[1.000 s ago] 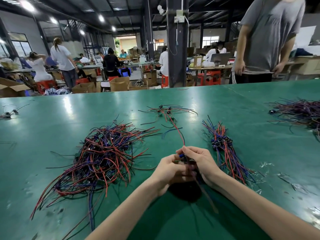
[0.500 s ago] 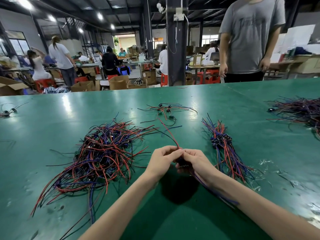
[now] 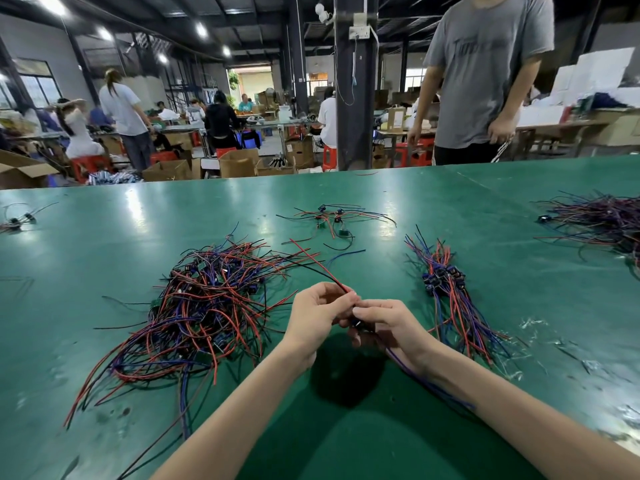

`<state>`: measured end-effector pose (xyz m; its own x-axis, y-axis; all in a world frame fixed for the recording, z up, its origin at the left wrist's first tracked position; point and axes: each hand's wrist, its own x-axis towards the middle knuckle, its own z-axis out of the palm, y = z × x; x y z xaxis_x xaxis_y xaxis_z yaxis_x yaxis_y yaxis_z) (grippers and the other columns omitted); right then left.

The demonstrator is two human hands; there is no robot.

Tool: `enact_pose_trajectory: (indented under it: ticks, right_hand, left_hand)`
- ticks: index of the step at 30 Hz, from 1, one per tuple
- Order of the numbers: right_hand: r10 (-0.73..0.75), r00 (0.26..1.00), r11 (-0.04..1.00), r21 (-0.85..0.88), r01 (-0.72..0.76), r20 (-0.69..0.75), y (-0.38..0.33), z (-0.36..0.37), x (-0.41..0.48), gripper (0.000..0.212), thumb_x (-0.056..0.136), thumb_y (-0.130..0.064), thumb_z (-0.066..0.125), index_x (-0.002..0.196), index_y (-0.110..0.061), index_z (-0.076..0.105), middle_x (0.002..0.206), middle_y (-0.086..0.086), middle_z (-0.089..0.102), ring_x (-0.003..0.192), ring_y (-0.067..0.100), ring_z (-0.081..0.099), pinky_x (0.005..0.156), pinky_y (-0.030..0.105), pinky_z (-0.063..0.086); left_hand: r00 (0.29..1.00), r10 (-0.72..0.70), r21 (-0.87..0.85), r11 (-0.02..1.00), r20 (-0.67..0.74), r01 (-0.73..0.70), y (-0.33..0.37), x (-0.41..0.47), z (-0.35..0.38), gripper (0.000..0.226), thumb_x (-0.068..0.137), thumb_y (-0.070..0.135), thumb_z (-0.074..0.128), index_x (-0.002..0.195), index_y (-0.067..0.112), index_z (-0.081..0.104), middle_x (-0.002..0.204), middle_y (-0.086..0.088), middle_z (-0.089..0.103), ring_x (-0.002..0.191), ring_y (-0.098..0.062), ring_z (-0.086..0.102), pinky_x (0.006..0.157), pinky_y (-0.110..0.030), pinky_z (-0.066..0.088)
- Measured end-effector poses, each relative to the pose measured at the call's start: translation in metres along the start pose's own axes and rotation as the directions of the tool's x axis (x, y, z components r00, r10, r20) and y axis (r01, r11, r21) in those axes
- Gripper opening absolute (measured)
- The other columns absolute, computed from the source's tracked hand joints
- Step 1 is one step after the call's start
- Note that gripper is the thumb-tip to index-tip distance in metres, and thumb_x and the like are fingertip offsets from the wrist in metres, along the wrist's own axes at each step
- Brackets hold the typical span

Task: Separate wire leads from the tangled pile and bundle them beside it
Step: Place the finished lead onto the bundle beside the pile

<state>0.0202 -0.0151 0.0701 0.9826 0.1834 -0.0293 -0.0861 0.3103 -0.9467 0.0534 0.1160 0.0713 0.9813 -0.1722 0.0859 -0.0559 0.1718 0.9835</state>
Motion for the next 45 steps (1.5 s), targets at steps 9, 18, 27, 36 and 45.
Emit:
enact_pose_trajectory:
  ticks: [9, 18, 27, 36, 45]
  right_hand:
    - [0.042, 0.999, 0.998, 0.042, -0.042, -0.003, 0.003, 0.001, 0.001, 0.015, 0.09, 0.007, 0.048, 0.091, 0.006, 0.064, 0.068, 0.015, 0.068, 0.054, 0.018, 0.065, 0.053, 0.027, 0.055]
    - [0.043, 0.997, 0.999, 0.006, -0.042, -0.061, 0.002, -0.001, 0.0, 0.015, 0.09, 0.009, 0.047, 0.089, 0.005, 0.062, 0.064, 0.016, 0.066, 0.05, 0.019, 0.063, 0.05, 0.026, 0.053]
    - [0.016, 0.992, 0.992, -0.121, -0.031, -0.126, 0.0, -0.002, -0.002, 0.014, 0.091, -0.004, 0.056, 0.084, 0.007, 0.062, 0.06, 0.013, 0.063, 0.044, 0.016, 0.053, 0.04, 0.023, 0.043]
    - [0.031, 0.992, 0.979, -0.196, -0.055, -0.122, 0.001, 0.001, -0.002, 0.017, 0.09, -0.003, 0.056, 0.076, 0.001, 0.064, 0.057, 0.009, 0.062, 0.04, 0.012, 0.048, 0.037, 0.018, 0.038]
    - [0.003, 0.996, 0.976, -0.218, -0.023, -0.091, -0.002, -0.004, -0.001, 0.019, 0.09, -0.005, 0.057, 0.073, -0.001, 0.065, 0.058, 0.012, 0.062, 0.042, 0.015, 0.052, 0.037, 0.019, 0.038]
  left_hand:
    - [0.997, 0.052, 0.037, 0.998, -0.053, -0.05, -0.005, 0.006, -0.006, 0.007, 0.083, 0.0, 0.067, 0.08, 0.005, 0.065, 0.07, -0.005, 0.071, 0.066, -0.019, 0.064, 0.071, -0.027, 0.054]
    - [0.991, 0.132, 0.24, 0.963, -0.036, -0.12, -0.006, 0.007, -0.006, 0.014, 0.086, 0.006, 0.066, 0.076, 0.015, 0.065, 0.069, 0.0, 0.069, 0.063, -0.006, 0.061, 0.061, -0.015, 0.047]
    - [0.997, 0.072, 0.375, 0.925, 0.008, -0.07, -0.005, 0.009, -0.012, 0.019, 0.091, 0.022, 0.062, 0.073, 0.017, 0.067, 0.073, -0.001, 0.067, 0.07, -0.014, 0.057, 0.072, -0.036, 0.051]
    - [1.0, -0.027, 0.33, 0.944, -0.007, 0.028, 0.0, 0.011, -0.012, 0.031, 0.091, 0.019, 0.062, 0.06, 0.011, 0.062, 0.05, 0.008, 0.061, 0.049, -0.007, 0.049, 0.053, -0.018, 0.044]
    - [0.815, -0.556, -0.225, 0.783, 0.166, 0.58, 0.012, 0.01, -0.015, 0.024, 0.09, 0.014, 0.057, 0.067, 0.007, 0.058, 0.051, 0.0, 0.059, 0.041, -0.007, 0.048, 0.049, -0.017, 0.043]
